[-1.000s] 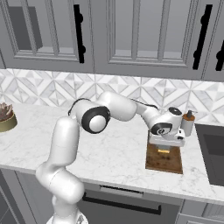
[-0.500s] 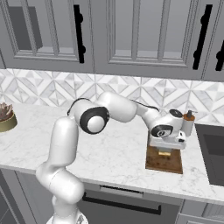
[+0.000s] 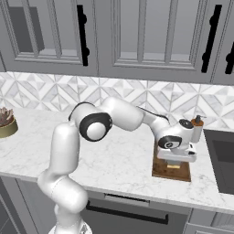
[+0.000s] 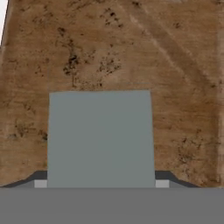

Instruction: Pick up the sponge from the counter and clean the cutting board by briefly scrubbing or pressing down on the cutting board. Once finished, release the sponge.

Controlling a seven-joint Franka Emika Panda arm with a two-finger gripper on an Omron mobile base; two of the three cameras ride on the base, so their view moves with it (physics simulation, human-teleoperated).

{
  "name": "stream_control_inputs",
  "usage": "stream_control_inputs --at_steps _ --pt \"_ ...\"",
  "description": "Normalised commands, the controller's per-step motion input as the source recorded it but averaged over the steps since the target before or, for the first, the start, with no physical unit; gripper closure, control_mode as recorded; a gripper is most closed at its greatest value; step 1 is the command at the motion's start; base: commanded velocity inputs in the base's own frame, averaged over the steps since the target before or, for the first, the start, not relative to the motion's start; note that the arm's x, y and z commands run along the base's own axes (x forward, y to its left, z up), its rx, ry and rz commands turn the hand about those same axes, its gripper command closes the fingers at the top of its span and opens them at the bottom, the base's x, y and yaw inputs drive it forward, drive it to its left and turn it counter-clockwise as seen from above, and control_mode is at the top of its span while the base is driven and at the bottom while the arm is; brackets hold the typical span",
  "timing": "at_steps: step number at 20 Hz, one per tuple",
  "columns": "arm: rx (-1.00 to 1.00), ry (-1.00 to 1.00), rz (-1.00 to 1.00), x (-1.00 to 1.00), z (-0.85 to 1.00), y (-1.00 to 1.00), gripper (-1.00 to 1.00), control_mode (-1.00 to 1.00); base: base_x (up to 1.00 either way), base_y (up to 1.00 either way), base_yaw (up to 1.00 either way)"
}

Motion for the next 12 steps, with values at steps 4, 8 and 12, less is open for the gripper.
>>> stream_control_inputs --at_steps 4,8,12 --pt "0.00 0.00 0.00 -0.59 -0.12 0.00 1.00 -1.00 0.00 0.00 0.00" --pt "0.00 0.00 0.00 -0.63 -0.08 -0.01 1.00 -1.00 0.00 0.00 0.00" --pt "0.00 -0.01 0.00 -0.64 -0.05 -0.04 1.00 -1.00 0.00 0.00 0.00"
